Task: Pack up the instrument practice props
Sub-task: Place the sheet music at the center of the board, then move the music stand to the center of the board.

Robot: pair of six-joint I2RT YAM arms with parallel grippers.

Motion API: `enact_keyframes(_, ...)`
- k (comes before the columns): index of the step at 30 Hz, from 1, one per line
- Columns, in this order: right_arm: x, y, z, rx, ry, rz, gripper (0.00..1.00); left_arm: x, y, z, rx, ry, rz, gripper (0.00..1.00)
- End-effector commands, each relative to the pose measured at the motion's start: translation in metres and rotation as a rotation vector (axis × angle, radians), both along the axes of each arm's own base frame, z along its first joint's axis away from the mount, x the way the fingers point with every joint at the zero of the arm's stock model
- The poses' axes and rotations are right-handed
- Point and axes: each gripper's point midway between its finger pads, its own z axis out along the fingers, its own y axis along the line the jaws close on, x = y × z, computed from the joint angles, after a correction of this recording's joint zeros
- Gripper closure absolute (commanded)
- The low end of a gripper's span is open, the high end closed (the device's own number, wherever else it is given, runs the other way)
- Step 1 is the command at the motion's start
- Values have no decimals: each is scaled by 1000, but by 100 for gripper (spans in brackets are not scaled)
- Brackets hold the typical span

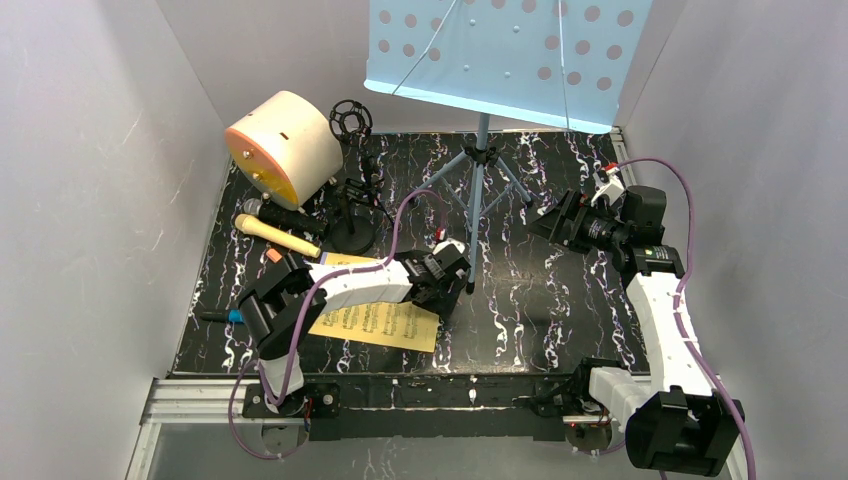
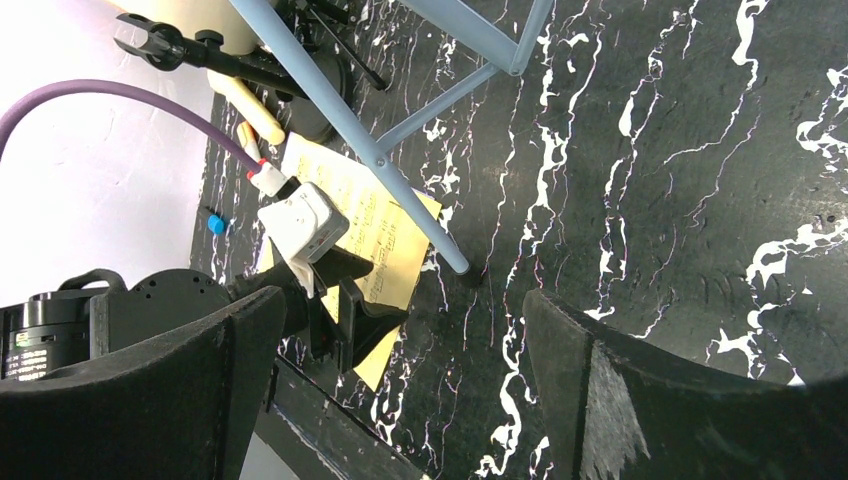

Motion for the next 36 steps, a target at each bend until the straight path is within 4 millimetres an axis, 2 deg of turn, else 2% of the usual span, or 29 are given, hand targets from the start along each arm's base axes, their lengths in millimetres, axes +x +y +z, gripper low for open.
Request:
enact_keyframes(1,3,2,4,8,-32,18,3,2,6,-2,12,-18,25,34)
enact_keyframes(9,3,2,-1,12,-24,19,3,4,30,-14,118,-48,48,34)
enact_keyframes(14,4,5,-4,28,-22,29,3,9,35,-4,116,-84,61,33)
enact_keyframes(18,5,13,-1,70,-49,55,3,15,29,9,76,-112,55,34)
enact_keyframes(23,13,30,7,147,-94,84,3,27,14,40,-34,-176,31,33)
enact_keyframes(26,23,43,17,194,-151,122,3,36,6,69,-155,-231,29,32)
enact_keyframes(33,52,58,46,289,-250,180,9,67,-22,141,-591,-299,24,30)
enact_keyframes(36,66,63,55,311,-278,201,12,75,-37,164,-711,-322,-9,30)
